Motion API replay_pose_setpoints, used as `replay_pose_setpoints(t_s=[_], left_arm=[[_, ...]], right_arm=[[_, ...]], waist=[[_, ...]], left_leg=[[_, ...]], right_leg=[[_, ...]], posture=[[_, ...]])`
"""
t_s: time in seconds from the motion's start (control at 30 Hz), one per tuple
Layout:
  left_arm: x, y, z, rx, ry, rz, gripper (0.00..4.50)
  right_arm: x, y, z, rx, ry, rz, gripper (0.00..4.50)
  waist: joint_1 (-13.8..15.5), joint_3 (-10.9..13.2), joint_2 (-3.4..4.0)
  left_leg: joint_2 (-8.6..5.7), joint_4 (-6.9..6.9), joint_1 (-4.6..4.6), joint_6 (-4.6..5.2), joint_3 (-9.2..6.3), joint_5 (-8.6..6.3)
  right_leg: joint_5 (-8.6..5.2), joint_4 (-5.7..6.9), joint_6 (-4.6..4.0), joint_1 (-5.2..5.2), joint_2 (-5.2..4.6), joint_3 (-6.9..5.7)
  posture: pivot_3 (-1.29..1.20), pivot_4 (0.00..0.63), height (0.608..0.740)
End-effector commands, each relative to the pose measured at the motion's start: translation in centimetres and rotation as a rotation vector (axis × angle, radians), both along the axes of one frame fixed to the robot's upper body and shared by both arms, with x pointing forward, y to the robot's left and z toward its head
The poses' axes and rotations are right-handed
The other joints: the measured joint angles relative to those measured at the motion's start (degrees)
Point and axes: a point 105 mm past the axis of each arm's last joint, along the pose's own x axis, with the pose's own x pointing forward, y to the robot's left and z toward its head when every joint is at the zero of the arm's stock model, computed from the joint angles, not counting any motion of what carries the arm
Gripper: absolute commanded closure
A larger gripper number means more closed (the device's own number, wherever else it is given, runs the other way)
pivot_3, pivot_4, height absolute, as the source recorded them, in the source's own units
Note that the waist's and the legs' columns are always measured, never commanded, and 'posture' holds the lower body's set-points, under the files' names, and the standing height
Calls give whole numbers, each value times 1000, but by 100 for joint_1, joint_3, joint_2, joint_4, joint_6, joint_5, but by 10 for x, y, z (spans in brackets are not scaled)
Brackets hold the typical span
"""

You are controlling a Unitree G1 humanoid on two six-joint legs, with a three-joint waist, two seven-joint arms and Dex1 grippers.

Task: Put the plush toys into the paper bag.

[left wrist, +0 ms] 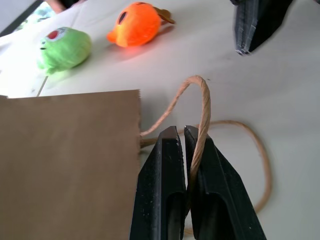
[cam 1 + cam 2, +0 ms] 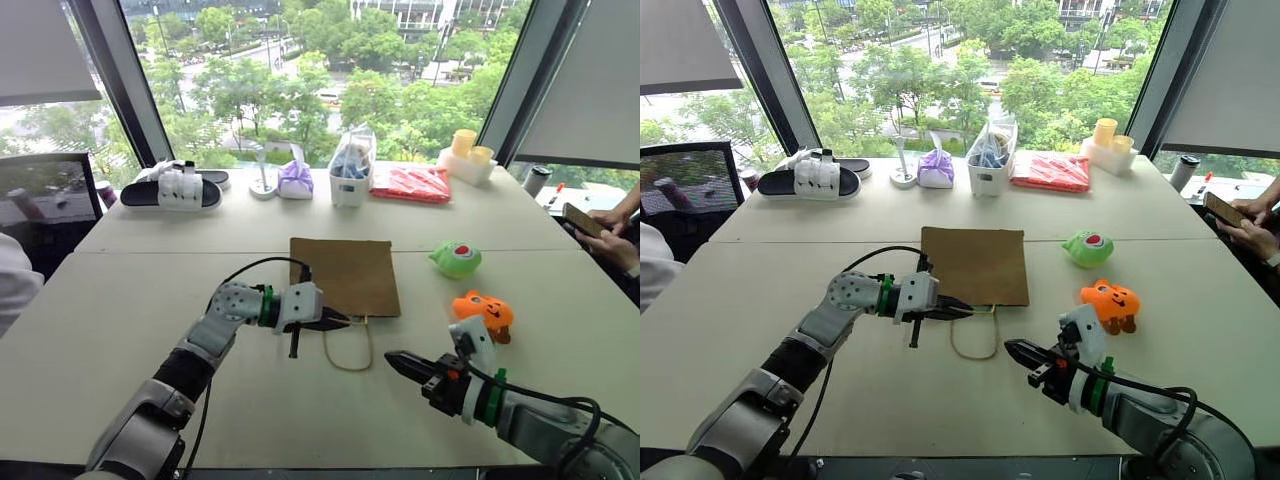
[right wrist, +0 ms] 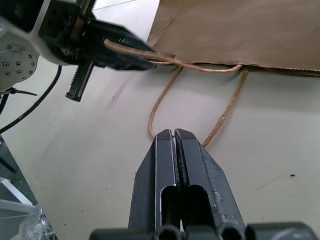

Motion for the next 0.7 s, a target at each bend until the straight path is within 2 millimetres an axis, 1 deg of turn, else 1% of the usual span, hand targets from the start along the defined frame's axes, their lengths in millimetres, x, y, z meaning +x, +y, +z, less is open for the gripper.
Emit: replay_pose_setpoints(t_s=[0.03,0.1,0.13,0.2,0.3,0.37,0.43,0.5,0.57,0.6,0.7], left_arm=[[22,-10,66,-268,103,139,4418],[23,-13,89,-356,172,163,4418],[22,-13,96,-382,196,172,4418],[20,-13,103,-397,236,180,4418],[11,-13,109,-395,264,148,4418],[16,-12,115,-442,311,187,4418],[18,-12,119,-473,345,199,4418],[19,-12,121,-487,362,197,4418],[19,-12,118,-483,365,200,4418],[20,-11,114,-474,358,209,4418],[24,-9,116,-509,381,233,4418]], right_arm=[[17,10,16,10,-118,-7,4500],[28,14,25,16,-184,-27,4500],[37,12,24,-13,-204,-66,4500],[50,14,20,-72,-245,-101,4500],[63,24,23,-60,-293,-122,4500],[74,31,25,-61,-327,-141,4500],[86,33,25,-84,-353,-174,4500],[99,34,24,-96,-366,-212,4500],[113,35,24,-97,-380,-250,4500],[116,38,25,-89,-379,-252,4500],[118,45,17,-110,-356,-205,4500]], waist=[[-7,6,-9],[-17,8,-12],[-35,8,-13],[-113,4,-8],[-189,2,-6],[-245,3,-6],[-291,3,-6],[-296,3,-6],[-297,3,-6],[-296,3,-5],[-282,3,-5]], left_leg=[[0,5,0,0,-1,0],[-1,17,-3,0,-16,1],[0,17,-1,0,-21,1],[0,14,5,-1,-24,1],[-1,8,16,-8,-24,5],[0,1,13,-27,-27,16],[0,-1,6,-60,-31,35],[0,0,7,-62,-31,36],[0,0,9,-65,-30,38],[0,0,10,-67,-29,39],[0,-1,9,-71,-30,41]], right_leg=[[0,0,1,3,1,-1],[4,5,9,4,6,-1],[4,6,10,6,7,0],[3,6,12,11,10,-2],[2,14,14,14,11,-2],[2,19,13,2,13,1],[3,23,12,-5,13,1],[3,26,12,-6,13,2],[4,28,10,-5,15,2],[5,28,8,-5,15,2],[6,35,6,-10,15,5]], posture=[[0,150,740],[0,150,740],[0,150,740],[0,150,740],[0,150,740],[0,150,740],[0,150,740],[0,150,740],[0,150,740],[0,150,740],[0,150,740]])
